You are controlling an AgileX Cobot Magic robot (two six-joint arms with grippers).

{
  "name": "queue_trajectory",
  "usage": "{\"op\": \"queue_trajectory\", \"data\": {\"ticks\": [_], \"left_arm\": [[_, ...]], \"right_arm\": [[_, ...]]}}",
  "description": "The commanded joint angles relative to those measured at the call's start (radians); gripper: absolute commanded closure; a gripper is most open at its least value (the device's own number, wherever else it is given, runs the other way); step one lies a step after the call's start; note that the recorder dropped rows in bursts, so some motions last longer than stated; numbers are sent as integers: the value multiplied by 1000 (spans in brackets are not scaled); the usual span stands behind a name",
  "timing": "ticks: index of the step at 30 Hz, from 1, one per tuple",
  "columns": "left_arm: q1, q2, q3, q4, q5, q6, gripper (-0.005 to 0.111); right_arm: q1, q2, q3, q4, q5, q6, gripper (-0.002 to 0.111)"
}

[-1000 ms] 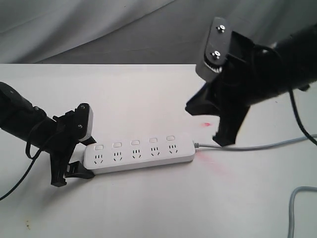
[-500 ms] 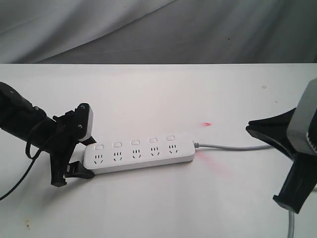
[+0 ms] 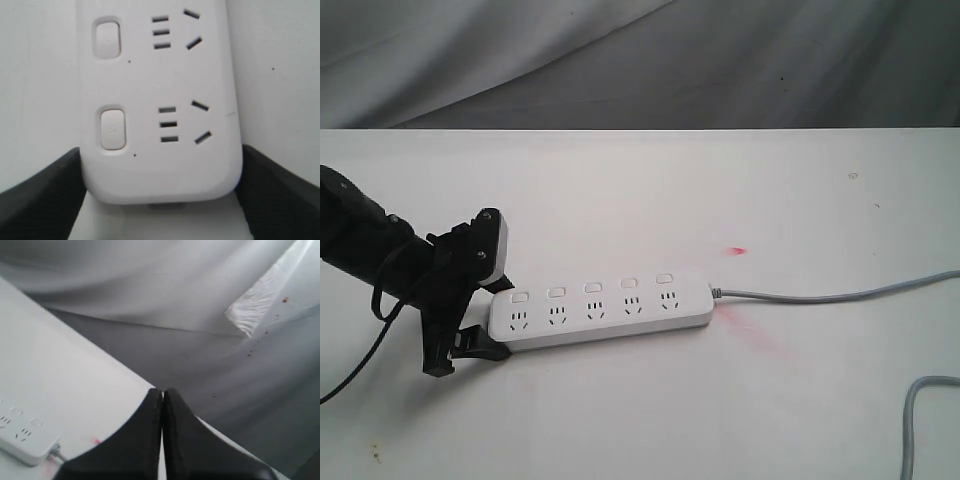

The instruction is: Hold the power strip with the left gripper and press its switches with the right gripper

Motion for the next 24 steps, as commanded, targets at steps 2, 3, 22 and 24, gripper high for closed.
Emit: {"op": "queue_trajectory", "data": {"ticks": [2,3,22,24], "left_arm": [[-4,8,2,45,-28,23,53],[-4,8,2,45,-28,23,53],[-4,8,2,45,-28,23,53],[-4,8,2,45,-28,23,53]], "right_arm": [[-58,-160,5,-55,37,192,108],[-58,-173,5,-78,35,229,108],[-58,-179,108,-174,-25,492,108],[-58,-179,150,-219,-80,549,108]]}}
